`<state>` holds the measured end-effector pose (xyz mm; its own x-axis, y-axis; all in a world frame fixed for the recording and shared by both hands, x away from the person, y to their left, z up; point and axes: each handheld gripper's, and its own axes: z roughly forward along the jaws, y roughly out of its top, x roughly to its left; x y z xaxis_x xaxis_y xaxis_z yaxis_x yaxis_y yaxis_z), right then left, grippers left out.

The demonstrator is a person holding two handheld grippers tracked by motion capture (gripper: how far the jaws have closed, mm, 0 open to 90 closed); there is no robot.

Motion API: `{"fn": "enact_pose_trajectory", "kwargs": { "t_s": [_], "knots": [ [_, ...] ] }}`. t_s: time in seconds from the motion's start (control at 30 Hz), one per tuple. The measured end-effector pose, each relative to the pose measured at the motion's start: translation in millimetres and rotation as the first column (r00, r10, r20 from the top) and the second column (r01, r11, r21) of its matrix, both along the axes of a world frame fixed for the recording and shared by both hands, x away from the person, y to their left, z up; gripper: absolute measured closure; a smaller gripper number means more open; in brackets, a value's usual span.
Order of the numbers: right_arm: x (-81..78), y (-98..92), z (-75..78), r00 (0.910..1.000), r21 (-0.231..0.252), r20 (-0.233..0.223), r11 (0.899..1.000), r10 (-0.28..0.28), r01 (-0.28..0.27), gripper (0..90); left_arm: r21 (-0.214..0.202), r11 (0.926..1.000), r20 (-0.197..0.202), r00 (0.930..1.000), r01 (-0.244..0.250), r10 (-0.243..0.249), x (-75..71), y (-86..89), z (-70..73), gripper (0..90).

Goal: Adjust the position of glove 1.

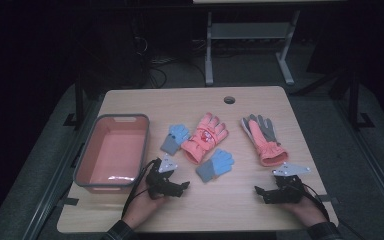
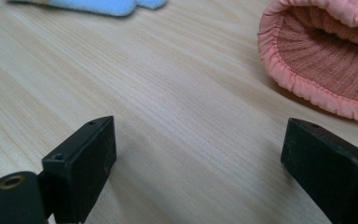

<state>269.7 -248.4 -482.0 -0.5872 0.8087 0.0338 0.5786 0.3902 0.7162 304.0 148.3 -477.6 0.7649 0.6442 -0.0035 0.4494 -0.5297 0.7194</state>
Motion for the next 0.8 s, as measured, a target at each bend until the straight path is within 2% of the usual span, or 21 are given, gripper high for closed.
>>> {"fn": "enact_pose_trajectory", "kwargs": {
  "t_s": [0.37, 0.5, 0.57, 0.8],
  "knots": [
    [1.0, -0.5, 1.7, 0.9999, -0.008, -0.012, 1.0, 0.009, -0.009, 11.8, 0.004, 0.9969, 0.0, 0.9969, 0.079, -0.079, -1.0, 2.5, 0.2, 12.6],
    [2.0, 0.3, 6.2, 0.9996, -0.019, -0.028, 1.0, 0.005, -0.006, 20.2, 0.006, 0.9931, 0.0, 0.9931, 0.117, -0.117, -4.4, 1.2, 0.3, 12.6],
    [2.4, 0.8, 9.4, 0.9994, -0.011, -0.033, 1.0, 0.003, -0.003, 25.5, 0.005, 0.9926, 0.001, 0.9926, 0.122, -0.122, -5.6, 0.3, 0.2, 12.6],
    [8.4, 11.5, 24.4, 0.9982, 0.034, -0.009, 0.998, 0.058, -0.058, 51.8, 0.012, 0.9907, 0.006, 0.9908, 0.135, -0.135, -6.5, 0.2, 0.6, 12.6]
  ]
}}
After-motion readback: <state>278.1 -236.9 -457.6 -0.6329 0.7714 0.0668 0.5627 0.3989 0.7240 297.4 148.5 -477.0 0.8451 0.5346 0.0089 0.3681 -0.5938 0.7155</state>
